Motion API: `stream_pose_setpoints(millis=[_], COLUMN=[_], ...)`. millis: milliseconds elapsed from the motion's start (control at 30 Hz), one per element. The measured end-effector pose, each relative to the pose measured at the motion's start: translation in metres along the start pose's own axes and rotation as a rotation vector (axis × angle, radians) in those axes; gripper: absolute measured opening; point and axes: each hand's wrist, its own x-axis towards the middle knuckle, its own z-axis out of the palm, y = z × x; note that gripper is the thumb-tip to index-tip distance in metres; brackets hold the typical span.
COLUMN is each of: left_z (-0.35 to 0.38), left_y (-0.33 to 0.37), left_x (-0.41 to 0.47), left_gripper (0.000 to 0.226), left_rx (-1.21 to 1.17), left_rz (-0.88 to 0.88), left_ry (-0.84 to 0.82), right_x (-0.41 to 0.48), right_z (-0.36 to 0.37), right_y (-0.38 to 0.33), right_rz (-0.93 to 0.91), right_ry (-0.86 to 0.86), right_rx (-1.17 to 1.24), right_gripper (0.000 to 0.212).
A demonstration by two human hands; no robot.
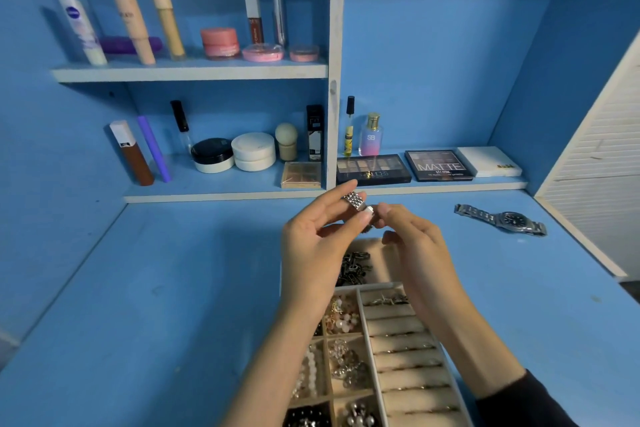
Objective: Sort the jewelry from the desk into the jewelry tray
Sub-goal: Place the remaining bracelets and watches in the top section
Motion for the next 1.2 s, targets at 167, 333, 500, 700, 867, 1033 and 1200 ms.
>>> stream_pose_setpoints(millis=[167, 333, 500, 700, 867, 1033, 1200], left_z=[-0.003, -0.009, -0.009, -0.020, -0.017, -0.018, -0.017], left_y=[-0.005, -0.004, -0.001, -0.002, -0.001, -0.004, -0.005], left_x=[-0.001, -0.001, 0.000, 0.003, 0.004, 0.003, 0.004], left_gripper=[0.047, 0.052, 0.043, 0.022, 0.023, 0.026, 0.042], left_rx=[0.231, 0.474, 0.328, 0.309, 0.315, 0.319, 0.289], left_rz=[0.101, 0.189, 0.061, 0.104, 0.110, 0.040, -0.022], left_ry=[0.025, -0.037, 0.024, 0.145, 0.058, -0.032, -0.229], right_x=[-0.002, 0.002, 0.002, 0.006, 0.008, 0.006, 0.003], right_z=[0.003, -0.003, -0.007, -0.017, -0.025, -0.022, -0.020], right_y=[-0.002, -0.003, -0.006, -0.017, -0.017, -0.014, -0.013], right_rz=[0.033, 0.095, 0.145, 0.040, 0.039, 0.064, 0.059], right_ry=[-0.050, -0.049, 0.001, 0.085, 0.106, 0.018, -0.108], right_rx=[0.011, 0.025, -0.025, -0.053, -0.006, -0.018, -0.021], right_gripper=[0.015, 0.011, 0.012, 0.017, 0.027, 0.014, 0.011])
